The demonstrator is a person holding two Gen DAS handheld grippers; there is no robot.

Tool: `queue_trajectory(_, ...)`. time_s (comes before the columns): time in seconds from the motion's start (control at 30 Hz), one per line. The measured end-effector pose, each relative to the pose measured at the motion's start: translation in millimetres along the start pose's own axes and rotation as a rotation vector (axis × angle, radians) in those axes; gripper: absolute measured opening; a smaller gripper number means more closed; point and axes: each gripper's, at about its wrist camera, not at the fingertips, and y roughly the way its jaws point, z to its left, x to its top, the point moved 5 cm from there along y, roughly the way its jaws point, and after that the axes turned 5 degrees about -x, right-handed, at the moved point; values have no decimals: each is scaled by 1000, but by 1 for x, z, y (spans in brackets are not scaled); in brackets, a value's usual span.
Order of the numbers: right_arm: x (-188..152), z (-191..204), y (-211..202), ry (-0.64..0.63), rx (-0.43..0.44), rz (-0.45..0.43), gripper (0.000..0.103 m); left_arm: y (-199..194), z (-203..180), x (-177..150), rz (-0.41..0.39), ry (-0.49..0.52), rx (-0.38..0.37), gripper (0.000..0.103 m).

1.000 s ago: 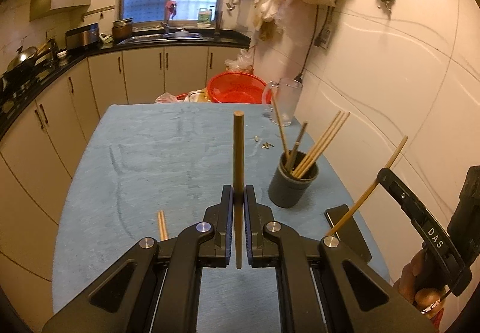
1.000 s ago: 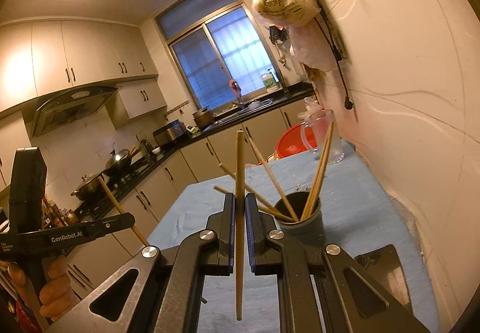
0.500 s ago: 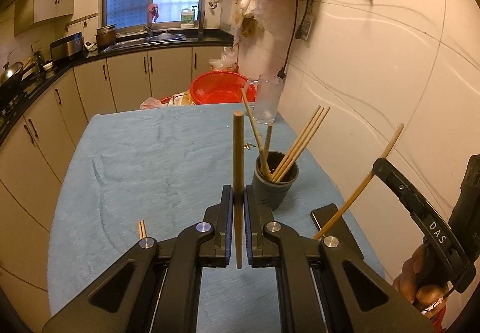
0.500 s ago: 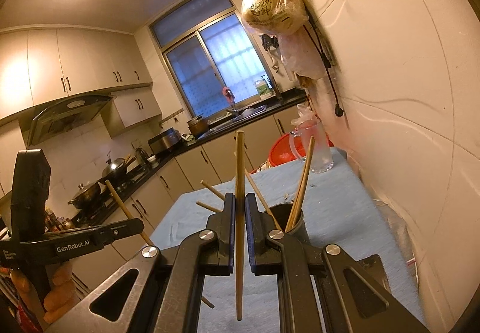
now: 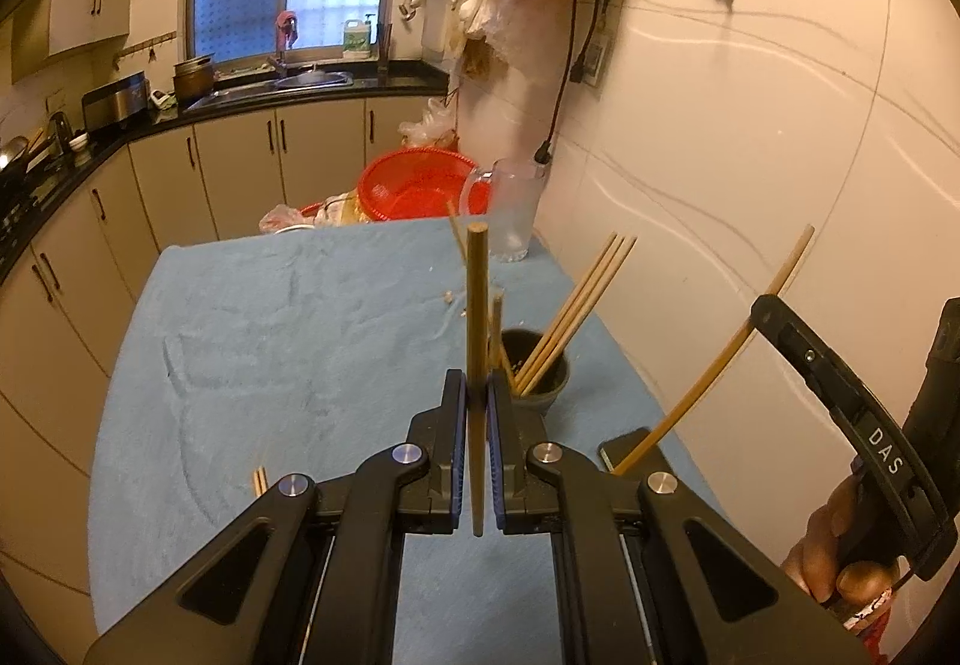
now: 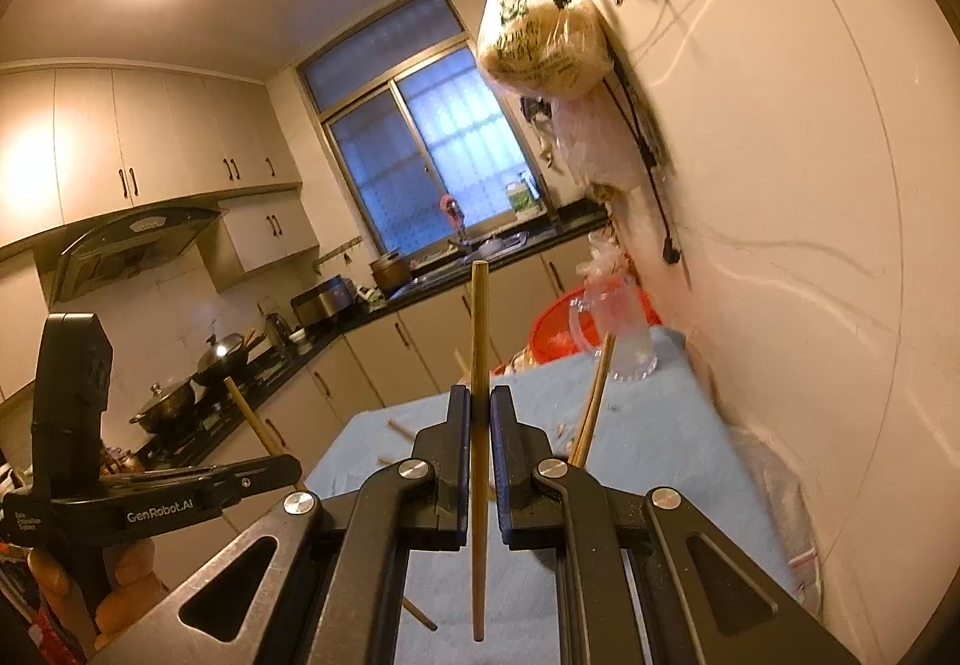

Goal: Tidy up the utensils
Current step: 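Lower the left gripper's chopstick into the cup and open while the right gripper releases its own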

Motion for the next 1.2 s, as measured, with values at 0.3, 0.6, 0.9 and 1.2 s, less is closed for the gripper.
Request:
queue_trajectory(0.3,43,-2,13,-35,-56,-73,7,4,-16,47,-59,-10,-38,6)
queue_trajectory(0.6,61,-12,51,-48,-91,-76,7,34,-37,84,-110,-8,-52,6)
queue_trajectory(0.9,44,-31,96,-44,-108,5,7,89,-26,79,-27,-26,-25,6)
queue_trajectory(1.2,28,-37,120,-42,-101,97,22,111,-16,68,23,-53,-3,7)
